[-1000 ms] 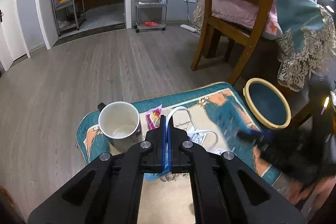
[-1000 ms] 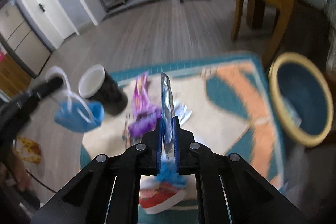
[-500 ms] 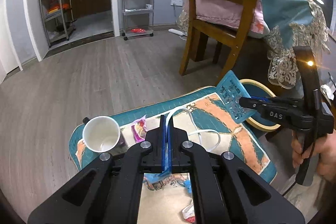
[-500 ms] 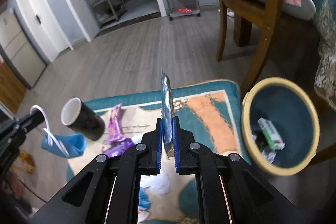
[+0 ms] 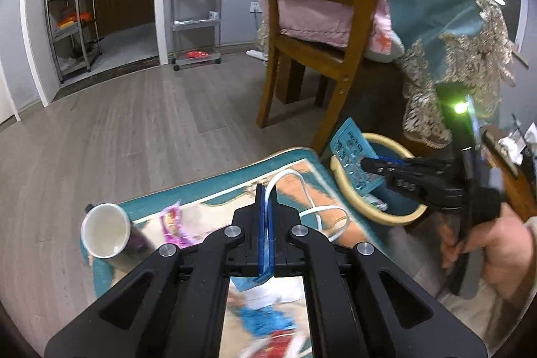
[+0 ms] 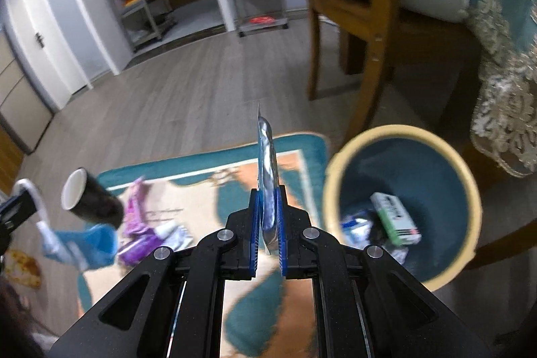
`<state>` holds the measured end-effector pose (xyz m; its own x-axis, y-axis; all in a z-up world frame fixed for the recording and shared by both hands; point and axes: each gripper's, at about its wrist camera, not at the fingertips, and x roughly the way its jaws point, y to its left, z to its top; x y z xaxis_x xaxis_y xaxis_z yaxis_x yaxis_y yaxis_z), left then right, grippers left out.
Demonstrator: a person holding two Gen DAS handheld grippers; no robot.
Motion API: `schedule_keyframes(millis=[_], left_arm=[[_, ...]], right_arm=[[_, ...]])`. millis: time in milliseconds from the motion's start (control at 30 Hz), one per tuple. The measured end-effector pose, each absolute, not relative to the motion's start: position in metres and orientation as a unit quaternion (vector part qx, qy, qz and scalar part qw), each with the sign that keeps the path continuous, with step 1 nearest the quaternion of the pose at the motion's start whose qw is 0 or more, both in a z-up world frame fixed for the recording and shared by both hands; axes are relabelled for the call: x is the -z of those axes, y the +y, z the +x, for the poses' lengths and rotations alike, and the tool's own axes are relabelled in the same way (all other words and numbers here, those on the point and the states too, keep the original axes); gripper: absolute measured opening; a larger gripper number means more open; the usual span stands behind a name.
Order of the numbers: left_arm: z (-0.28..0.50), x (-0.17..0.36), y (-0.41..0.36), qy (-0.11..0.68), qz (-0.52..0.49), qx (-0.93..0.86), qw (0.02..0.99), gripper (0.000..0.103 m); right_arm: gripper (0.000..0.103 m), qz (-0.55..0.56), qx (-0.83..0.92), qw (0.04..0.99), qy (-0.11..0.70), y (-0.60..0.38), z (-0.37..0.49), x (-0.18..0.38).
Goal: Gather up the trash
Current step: 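Carry earphones and blister pack over the teal bin and open both grippers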
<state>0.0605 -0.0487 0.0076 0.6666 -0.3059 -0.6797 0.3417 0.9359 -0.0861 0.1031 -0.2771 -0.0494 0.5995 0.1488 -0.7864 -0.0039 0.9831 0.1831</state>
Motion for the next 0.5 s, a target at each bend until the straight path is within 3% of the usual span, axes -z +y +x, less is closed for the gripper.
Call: schedule_keyframes(millis=[500], left_arm=[[0.046, -0.021, -0.148, 0.354, 0.073, 0.219, 0.906, 0.001]], right_arm=[[0.011, 0.093, 0.047, 0.892, 0.441, -0.375, 0.101, 0.063]])
